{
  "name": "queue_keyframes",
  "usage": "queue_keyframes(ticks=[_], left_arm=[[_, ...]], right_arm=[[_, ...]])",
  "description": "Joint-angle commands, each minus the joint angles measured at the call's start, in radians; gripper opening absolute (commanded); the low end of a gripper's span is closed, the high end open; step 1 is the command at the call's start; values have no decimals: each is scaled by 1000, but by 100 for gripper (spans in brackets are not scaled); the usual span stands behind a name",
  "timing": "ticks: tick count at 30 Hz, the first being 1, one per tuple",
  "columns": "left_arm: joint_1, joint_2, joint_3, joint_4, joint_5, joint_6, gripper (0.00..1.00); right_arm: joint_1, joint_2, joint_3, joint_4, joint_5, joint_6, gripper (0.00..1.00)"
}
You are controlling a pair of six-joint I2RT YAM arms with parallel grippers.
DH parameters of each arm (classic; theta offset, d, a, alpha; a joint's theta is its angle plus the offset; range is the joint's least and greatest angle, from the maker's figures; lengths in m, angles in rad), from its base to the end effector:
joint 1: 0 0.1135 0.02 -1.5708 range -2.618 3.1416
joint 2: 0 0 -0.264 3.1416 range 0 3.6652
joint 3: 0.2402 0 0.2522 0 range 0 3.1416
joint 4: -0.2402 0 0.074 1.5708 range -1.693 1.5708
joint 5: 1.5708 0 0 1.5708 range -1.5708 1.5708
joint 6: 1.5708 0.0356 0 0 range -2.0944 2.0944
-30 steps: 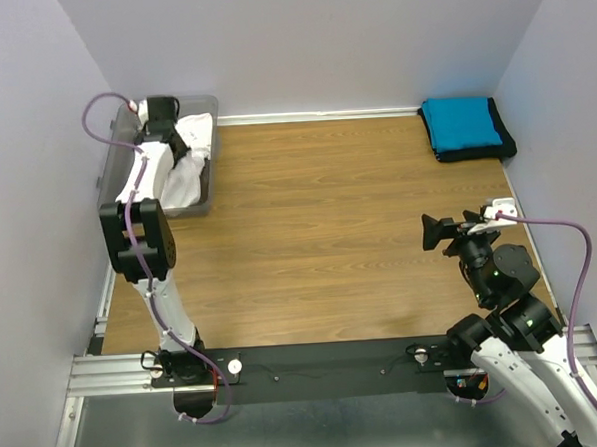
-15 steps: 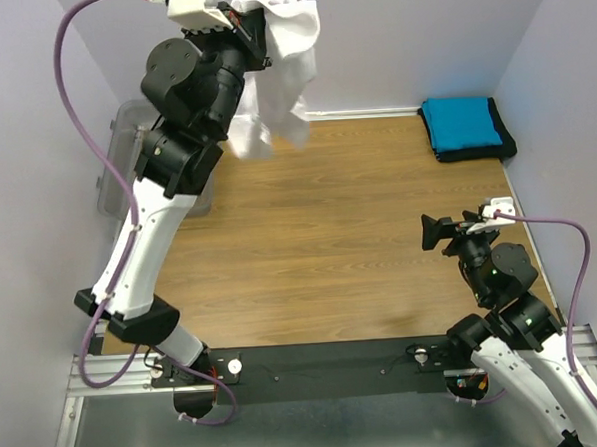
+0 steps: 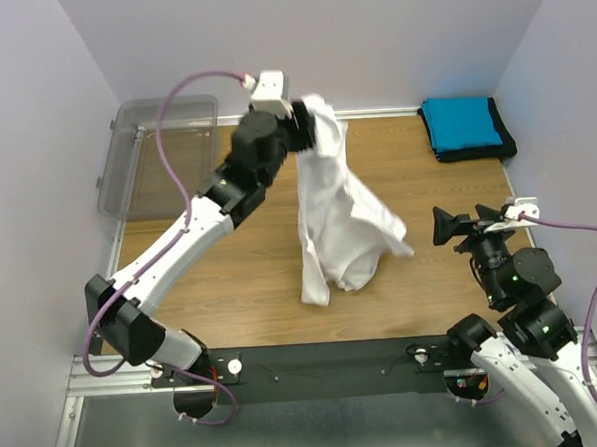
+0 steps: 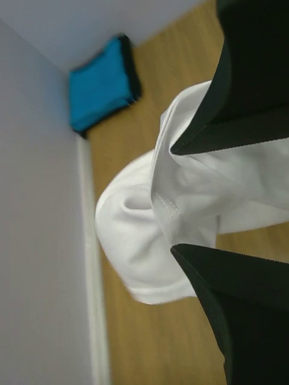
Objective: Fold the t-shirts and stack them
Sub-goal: Move the tshirt to the center of the board, then flatten the tshirt out
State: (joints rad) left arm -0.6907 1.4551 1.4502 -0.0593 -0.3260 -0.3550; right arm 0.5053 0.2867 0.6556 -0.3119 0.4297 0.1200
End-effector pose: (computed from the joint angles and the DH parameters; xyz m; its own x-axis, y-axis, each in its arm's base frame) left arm 0.2711 -0.2093 0.4276 -0.1705 -0.2863 -0.9429 0.3177 0.8898 -0.3276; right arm 0.0770 0.0257 0.3385 0.0404 0.1467 -0.9884 -0.0815 0.9863 0.1431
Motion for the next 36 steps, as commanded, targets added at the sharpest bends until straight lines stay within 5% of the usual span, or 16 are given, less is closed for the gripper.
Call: queue_keyframes(ticks=[1,11,20,30,34,36], left_arm=[[28,-36,-181,12,-71,-114,77],[-16,-87,-433,-203,102,-235,80],[-156,-58,-655,-228,242,-412,80],[-216,126,-653,-175,251,-449,77],[-217,180,-634,-189,229,-452,61],[-217,176,-620,-211,188,-455,36]], right_arm=[[7,92,85,-38,-75,39,100],[6,575,184,-102,-224,201,100],[6,968,200,-113,-483,162,60],[6,1174,179,-115,-514,168,55],[6,1217,188,-116,-477,194,52],[6,1224,190,-118,-460,201,39]])
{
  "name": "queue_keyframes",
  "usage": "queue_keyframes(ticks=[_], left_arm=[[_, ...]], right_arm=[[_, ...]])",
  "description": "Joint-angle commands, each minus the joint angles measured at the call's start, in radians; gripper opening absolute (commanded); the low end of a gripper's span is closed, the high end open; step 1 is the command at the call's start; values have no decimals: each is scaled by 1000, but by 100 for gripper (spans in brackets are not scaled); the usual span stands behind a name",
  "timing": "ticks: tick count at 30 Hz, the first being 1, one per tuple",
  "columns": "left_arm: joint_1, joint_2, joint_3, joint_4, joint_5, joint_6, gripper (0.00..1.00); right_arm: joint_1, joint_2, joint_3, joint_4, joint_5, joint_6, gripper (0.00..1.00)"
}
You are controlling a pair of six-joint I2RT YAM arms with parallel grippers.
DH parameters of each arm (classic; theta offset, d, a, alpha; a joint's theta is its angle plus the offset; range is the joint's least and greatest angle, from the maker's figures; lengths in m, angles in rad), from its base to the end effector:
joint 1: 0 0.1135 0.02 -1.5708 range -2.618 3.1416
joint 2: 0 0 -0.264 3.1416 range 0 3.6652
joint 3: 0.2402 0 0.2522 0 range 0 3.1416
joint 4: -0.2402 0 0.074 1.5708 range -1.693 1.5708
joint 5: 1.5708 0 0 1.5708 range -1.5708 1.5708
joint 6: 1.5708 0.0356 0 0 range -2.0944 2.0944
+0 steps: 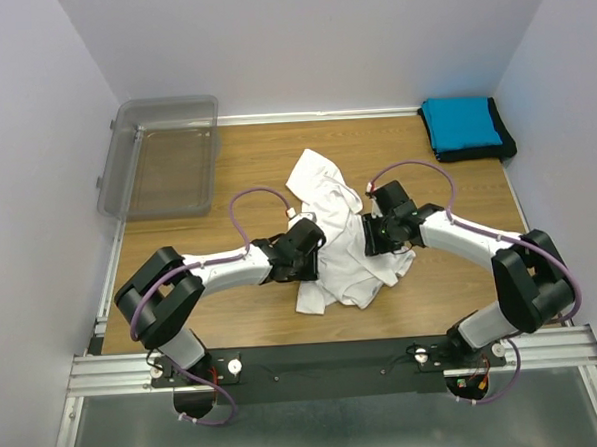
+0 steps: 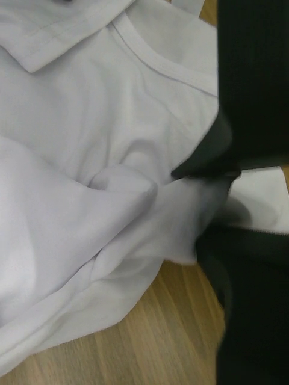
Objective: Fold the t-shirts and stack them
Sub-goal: Flatten the tshirt out
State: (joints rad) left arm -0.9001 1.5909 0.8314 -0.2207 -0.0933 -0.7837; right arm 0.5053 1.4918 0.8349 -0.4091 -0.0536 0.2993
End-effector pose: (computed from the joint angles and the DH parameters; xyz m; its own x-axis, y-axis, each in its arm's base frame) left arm 0.1923 -0.2370 0.1614 -0.8935 -0.0046 -0.4491 0.1652 0.9264 -0.3383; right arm 0.2465 0.1385 0.1787 -0.8810 -0.1509 -0.4483 -0.2577 0.9479 0.1874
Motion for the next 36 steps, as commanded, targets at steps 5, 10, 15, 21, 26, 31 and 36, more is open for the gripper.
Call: queue_keyframes(ticks=[5,10,15,21,26,31,36], left_arm=[[10,21,89,-224,-209,32,0],[116,-6,190,-370,-428,145,0],[227,21,363,-395,-620,386,0],[277,256,690,-241,-717,666,2],[276,518,1036,-203,-649,813,35],[251,612,1209,-247,-533,729,72],[251,364,920,-206,-491,534,75]], right_arm=[[4,-50,24,-69,164,44,1],[-14,-154,84,-223,259,90,1],[-17,-261,78,-286,70,188,1],[-16,-415,-8,-293,-144,322,1],[-10,-388,-42,-289,-248,328,8],[7,-304,18,-292,-269,270,26],[-14,-250,145,-296,24,207,45]])
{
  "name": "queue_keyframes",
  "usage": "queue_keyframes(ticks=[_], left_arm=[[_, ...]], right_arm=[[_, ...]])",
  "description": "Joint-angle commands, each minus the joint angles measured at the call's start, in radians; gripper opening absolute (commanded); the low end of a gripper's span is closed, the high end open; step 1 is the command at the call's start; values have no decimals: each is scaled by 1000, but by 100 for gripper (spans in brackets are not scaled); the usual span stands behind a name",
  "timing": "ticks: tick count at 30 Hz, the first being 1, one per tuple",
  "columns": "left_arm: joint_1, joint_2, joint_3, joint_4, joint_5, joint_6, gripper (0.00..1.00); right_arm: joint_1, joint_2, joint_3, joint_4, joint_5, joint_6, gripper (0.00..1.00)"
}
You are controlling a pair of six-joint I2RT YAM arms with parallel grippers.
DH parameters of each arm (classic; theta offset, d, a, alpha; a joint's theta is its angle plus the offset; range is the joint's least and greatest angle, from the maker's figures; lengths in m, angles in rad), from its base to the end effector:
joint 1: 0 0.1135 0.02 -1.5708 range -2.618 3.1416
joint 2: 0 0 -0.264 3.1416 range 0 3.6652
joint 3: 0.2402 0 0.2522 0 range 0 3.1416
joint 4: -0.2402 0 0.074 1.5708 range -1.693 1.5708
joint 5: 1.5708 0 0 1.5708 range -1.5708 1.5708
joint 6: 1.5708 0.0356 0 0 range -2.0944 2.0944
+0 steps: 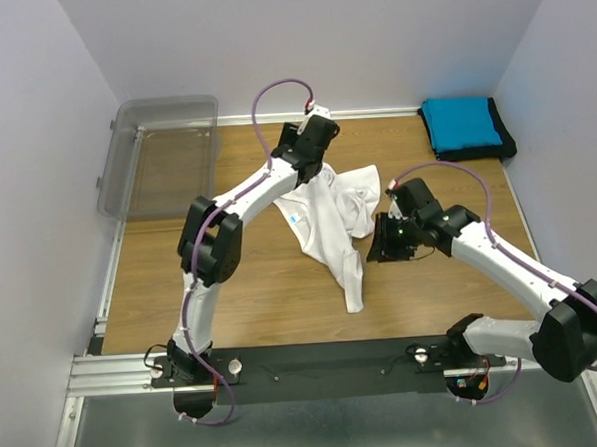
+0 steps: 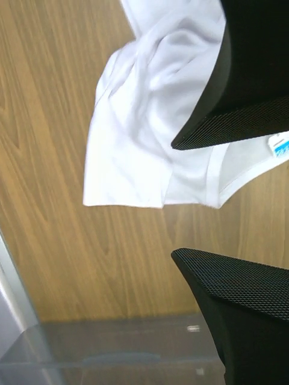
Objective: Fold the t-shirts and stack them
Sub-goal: Flatten the tshirt out
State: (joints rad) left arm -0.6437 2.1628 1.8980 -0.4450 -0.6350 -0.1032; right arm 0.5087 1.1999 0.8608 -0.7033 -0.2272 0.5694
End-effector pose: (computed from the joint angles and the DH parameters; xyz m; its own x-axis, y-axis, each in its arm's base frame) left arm 0.4105 -0.2816 0.2595 -0.5312 0.2949 -0.7943 0.0689 0.9494 0.3064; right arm 0.1970 0.1191 0.2408 -0.9446 0.0747 -0.3197 -0.0765 0.8969 0.4356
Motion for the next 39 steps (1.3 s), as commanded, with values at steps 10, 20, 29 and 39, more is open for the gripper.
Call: queue_keyframes(ticks=[10,20,29,39], left_arm=[[-51,-508,-635,48,328,-400,57],[-145,-354,-683,117,367,-461,45],[-146,-294,-770,132,365,-455,41],[-120,-285,-873,86,347,-434,36]], right_arm=[[-223,345,276,189,134,-178,55],[-266,651,471,349,-118,-154,55],[-266,765,486,406,-133,-114,41],[-366,420,232,395,187,-31,1]])
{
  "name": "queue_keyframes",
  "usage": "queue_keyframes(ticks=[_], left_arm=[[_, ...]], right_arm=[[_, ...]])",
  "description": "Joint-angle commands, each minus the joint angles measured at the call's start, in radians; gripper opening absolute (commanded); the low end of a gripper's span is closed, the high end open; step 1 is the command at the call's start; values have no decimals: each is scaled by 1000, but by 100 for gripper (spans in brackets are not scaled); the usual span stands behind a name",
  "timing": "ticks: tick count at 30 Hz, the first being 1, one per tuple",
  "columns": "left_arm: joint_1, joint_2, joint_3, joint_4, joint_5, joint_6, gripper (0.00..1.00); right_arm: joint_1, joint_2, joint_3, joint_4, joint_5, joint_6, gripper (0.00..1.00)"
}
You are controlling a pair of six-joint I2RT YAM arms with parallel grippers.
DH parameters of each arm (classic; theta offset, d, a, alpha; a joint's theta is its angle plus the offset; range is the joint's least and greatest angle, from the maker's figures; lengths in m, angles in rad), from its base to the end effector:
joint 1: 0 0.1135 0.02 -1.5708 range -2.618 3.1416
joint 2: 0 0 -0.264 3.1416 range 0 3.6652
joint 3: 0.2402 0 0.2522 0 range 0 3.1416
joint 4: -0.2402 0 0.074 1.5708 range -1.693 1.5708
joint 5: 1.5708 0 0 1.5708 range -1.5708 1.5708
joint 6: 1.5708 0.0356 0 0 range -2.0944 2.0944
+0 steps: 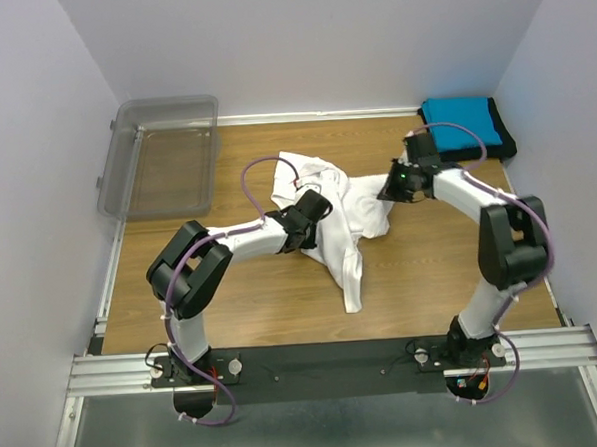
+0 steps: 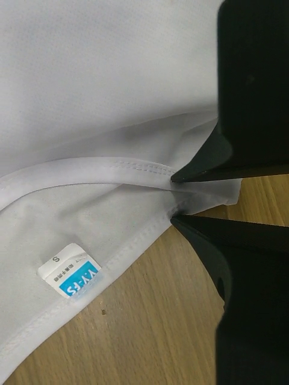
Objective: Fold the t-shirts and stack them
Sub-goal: Flatten the tshirt out
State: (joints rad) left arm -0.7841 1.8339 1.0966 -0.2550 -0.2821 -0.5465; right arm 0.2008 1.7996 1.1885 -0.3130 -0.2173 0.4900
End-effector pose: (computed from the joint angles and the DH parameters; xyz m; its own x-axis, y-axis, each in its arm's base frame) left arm 0.2686 -0.2539 0.1576 -0.8030 0.0959 -0.5883 0.1793 0.9801 -0.0850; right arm 0.3713 0.0834 0.1924 -0.8416 0.2977 -0.4507 0.0839 0.8963 0.4354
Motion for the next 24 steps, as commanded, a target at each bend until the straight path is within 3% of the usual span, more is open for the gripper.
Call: queue_keyframes(ticks=[1,6,7,10,14,24], left_arm=[[32,35,-75,-115,-9,16,36],[78,-4,-89,-150,-48,55,36],[92,-16,-87,-168,-67,83,35],[114,-27,-87,-185,-98,106,35],[157,-42,-96,-205,-152,126,35],[264,-122,-113,-196,-118,154,35]], right_arm=[[-75,-227,-121,-12,202,68,1],[-104,-504,-283,-95,355,136,1],[-107,-570,-355,-122,392,154,6],[-115,-644,-401,-158,418,153,7],[-126,-680,-418,-187,453,133,3],[-127,-599,-348,-224,487,82,1]])
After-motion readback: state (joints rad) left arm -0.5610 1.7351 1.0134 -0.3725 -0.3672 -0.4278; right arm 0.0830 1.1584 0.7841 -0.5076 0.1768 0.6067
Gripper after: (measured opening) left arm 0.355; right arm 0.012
